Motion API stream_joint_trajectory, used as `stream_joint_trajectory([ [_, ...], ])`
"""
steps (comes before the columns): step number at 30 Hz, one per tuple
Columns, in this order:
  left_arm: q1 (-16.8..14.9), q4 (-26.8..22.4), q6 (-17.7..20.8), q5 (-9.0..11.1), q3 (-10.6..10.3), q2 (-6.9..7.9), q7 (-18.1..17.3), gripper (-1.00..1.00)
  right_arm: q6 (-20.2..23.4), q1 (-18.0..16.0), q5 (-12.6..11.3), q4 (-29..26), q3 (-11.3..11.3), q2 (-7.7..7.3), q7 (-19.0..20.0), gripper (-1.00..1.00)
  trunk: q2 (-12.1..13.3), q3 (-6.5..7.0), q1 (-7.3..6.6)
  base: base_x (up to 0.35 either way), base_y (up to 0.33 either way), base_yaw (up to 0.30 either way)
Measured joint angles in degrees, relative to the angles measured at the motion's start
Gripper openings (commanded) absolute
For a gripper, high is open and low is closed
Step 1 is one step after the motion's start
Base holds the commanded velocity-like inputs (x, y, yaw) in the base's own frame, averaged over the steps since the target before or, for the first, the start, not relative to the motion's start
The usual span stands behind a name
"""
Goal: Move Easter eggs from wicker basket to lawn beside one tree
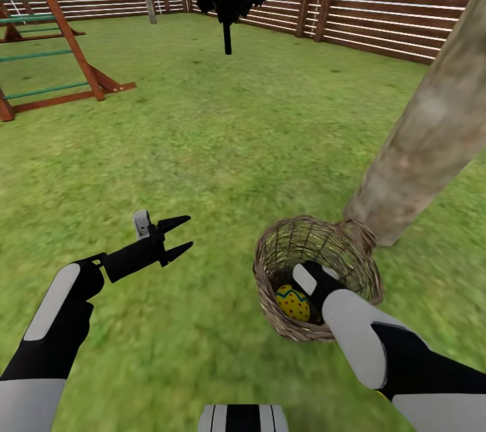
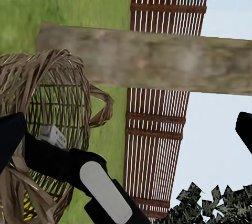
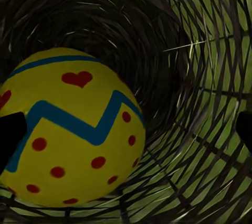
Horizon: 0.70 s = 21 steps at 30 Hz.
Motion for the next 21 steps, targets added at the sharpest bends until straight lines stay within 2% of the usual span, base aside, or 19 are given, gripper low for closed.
stream_joint_trajectory([
  [4,0.00,0.00,0.00,-0.06,0.00,0.00,0.00,1.00,1.56,-0.01,0.09,-0.06,0.06,0.85,0.23,1.00,-0.02,-0.44,0.06,0.000,0.000,0.000],
  [15,0.00,0.00,0.00,-0.06,0.00,0.00,0.00,1.00,2.24,-0.02,0.20,-0.56,0.05,0.98,0.96,1.00,-0.17,-2.88,0.34,0.000,0.000,0.000],
  [21,0.00,0.06,0.00,-0.06,0.00,0.00,0.00,1.00,2.30,-0.10,0.54,-0.54,0.21,0.90,7.83,1.00,-0.25,-4.21,0.49,0.000,0.000,0.000],
])
